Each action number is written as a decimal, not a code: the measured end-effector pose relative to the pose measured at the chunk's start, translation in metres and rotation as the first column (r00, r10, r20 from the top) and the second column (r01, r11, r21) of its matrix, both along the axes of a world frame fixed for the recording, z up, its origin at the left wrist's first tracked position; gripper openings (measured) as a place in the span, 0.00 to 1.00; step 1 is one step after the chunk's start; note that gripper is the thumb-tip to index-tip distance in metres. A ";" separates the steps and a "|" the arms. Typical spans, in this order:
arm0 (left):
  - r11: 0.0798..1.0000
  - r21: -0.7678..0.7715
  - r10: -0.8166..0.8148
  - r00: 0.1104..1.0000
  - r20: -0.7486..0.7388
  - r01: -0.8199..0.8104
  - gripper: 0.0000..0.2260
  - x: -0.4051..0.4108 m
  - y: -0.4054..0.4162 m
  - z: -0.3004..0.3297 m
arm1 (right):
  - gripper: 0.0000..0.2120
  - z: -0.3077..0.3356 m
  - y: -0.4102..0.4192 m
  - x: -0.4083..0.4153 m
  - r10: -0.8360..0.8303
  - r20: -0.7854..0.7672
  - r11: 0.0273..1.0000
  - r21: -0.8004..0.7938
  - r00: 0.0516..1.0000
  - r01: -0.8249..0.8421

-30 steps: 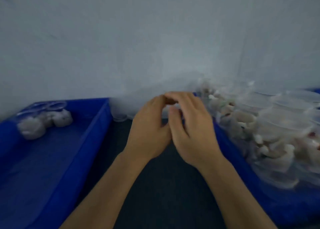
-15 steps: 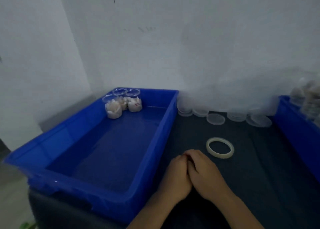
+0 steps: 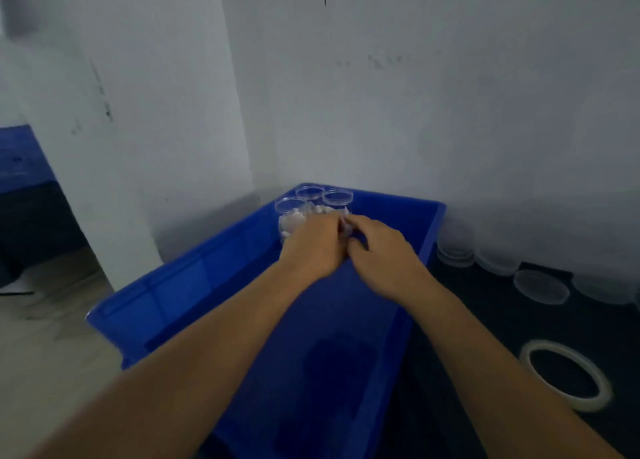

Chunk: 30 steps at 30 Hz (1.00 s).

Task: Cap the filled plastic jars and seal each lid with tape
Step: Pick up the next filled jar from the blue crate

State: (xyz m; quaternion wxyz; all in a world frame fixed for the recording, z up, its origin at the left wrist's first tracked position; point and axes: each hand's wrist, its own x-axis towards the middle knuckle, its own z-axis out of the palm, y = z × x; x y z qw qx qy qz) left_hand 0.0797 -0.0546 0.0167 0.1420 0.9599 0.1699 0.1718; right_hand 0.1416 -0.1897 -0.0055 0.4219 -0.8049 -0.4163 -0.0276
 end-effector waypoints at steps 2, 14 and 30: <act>0.992 -0.007 0.123 0.990 -0.070 -0.123 0.16 0.015 0.042 -0.016 | 0.22 -0.007 0.024 0.012 0.050 0.001 0.989 -0.141 0.999 -0.049; 0.965 0.042 0.259 0.964 -0.065 -0.257 0.26 0.096 0.153 -0.074 | 0.34 -0.022 0.112 0.056 0.118 -0.009 0.808 -0.580 0.993 -0.101; 0.998 0.020 -0.067 0.815 0.575 0.068 0.07 0.057 -0.014 0.030 | 0.50 0.063 0.009 0.052 -0.208 0.244 0.959 -0.139 0.947 0.246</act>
